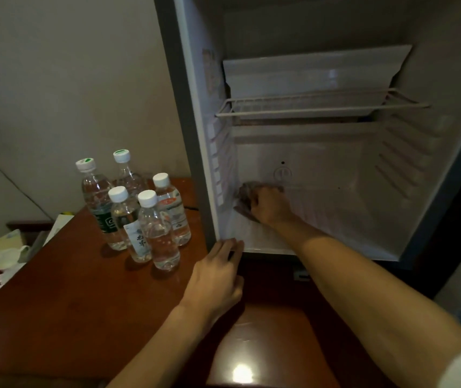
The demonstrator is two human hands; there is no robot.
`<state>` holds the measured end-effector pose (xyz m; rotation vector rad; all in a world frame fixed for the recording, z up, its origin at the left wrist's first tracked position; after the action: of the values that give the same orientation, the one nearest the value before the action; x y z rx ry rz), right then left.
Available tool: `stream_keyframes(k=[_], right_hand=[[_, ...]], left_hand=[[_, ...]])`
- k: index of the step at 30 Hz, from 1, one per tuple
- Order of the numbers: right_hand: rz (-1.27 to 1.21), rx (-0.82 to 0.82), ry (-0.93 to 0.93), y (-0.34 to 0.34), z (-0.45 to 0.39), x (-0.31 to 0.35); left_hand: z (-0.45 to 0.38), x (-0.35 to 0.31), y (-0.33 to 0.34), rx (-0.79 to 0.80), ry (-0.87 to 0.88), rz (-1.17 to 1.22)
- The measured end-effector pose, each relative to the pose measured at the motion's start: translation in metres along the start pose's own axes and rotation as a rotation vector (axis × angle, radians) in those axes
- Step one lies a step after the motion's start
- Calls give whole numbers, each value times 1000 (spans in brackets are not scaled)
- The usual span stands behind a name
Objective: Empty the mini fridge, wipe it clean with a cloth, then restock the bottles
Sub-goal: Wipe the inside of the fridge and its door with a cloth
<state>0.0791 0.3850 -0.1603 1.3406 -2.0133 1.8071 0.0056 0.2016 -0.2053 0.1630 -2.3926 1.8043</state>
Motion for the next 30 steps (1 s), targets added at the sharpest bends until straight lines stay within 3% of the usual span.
stream_keyframes(k=[12, 21, 30], right_hand=[[23, -38, -87, 5, 52, 10], [26, 60, 55, 14, 104, 13], [51, 3, 13, 13, 81, 2]], left_hand=[[-4, -7, -10, 61, -51, -5], [-7, -16, -20, 125, -111, 10], [-22, -16, -2, 67, -71, 8]])
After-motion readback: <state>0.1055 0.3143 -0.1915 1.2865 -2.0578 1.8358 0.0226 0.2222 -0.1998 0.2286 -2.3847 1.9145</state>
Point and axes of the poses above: each hand's wrist, its own z-axis away from the middle knuckle, its own y-axis out of the palm, x = y × z, the point moved 5 cm from there along -z, towards the middle knuckle, and after that the axes turned 13 degrees about -z, right-handed, at the moved point
